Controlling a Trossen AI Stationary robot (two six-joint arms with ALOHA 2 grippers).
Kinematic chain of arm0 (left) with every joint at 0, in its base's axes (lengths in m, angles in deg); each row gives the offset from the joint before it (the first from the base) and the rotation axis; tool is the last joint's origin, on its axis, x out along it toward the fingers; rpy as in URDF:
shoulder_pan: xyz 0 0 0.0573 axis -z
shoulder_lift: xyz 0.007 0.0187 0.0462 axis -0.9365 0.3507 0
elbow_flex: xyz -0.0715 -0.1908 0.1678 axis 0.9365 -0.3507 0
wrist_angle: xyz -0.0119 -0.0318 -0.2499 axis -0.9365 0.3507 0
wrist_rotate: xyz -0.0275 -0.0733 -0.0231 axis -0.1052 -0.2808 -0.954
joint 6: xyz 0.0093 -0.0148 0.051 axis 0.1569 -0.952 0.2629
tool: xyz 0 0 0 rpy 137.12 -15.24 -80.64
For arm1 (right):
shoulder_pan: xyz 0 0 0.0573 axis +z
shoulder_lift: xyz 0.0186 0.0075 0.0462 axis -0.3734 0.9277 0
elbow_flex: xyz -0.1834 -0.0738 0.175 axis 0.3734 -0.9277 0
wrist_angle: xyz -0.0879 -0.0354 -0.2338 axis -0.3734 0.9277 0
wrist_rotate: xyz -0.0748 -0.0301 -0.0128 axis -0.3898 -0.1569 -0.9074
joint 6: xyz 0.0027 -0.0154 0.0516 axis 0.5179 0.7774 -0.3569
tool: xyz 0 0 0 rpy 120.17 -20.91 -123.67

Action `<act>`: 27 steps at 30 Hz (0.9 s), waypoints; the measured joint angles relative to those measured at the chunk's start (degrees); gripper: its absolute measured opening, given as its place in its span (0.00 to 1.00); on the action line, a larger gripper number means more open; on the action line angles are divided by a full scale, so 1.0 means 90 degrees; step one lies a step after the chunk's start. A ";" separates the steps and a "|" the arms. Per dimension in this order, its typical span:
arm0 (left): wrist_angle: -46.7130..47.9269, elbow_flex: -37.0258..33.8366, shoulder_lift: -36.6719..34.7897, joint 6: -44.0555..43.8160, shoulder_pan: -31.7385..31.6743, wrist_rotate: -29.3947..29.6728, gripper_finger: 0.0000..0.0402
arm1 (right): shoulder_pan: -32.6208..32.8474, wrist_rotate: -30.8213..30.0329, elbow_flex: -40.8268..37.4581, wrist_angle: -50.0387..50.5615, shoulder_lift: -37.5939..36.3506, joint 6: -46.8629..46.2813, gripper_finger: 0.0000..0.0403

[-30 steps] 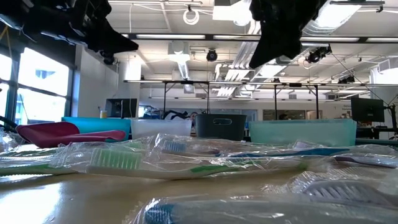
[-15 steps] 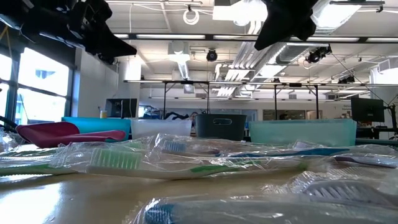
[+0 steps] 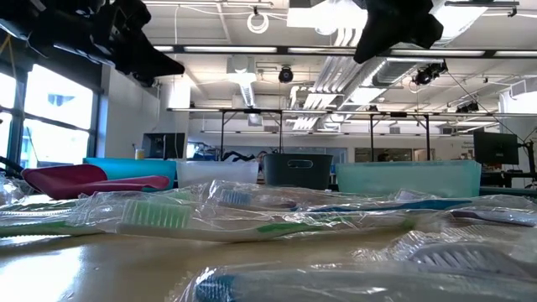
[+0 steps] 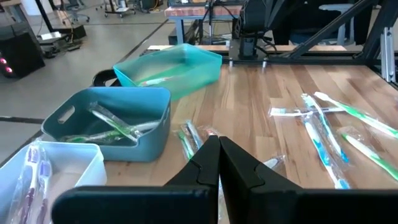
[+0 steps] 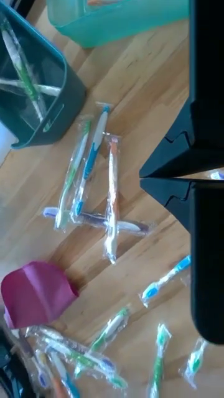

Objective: Pick & Place Toothbrushes
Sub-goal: Put the violet toothbrush into the white bin

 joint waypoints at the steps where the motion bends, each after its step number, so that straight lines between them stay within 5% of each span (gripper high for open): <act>1: 0.0001 0.0000 0.0000 0.0033 0.0000 0.0000 0.01 | 0.0021 0.0001 0.0040 0.0062 0.0029 -0.0045 0.01; 10: -0.0004 0.0000 0.0000 0.0169 0.0000 -0.0002 0.01 | 0.0092 0.0098 0.0602 0.0851 0.0731 -0.0598 0.01; 20: -0.0004 0.0000 0.0002 0.0291 0.0000 -0.0007 0.01 | 0.0070 0.1372 0.0736 0.1499 0.1224 -0.1662 0.01; 27: 0.0011 0.0000 0.0002 0.0286 0.0000 -0.0025 0.01 | 0.0075 0.1593 0.0734 0.1381 0.1315 -0.1671 0.01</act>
